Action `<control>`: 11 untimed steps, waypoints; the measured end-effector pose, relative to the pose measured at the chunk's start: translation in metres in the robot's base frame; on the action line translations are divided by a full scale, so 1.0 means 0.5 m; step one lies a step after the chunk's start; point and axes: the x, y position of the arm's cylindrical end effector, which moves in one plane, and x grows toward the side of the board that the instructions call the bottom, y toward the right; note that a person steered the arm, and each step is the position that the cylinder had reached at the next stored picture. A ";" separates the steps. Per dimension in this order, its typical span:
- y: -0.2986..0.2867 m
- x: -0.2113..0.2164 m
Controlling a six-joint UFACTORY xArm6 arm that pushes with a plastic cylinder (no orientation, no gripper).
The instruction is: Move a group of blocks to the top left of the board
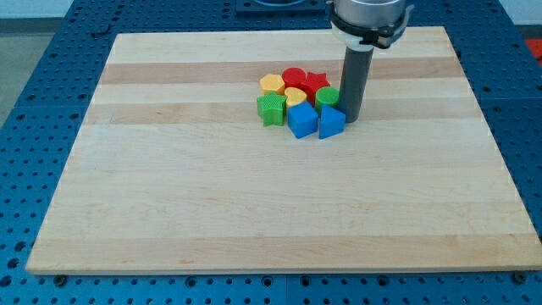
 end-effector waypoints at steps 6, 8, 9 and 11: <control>-0.081 -0.098; -0.175 -0.167; -0.203 -0.188; -0.171 -0.164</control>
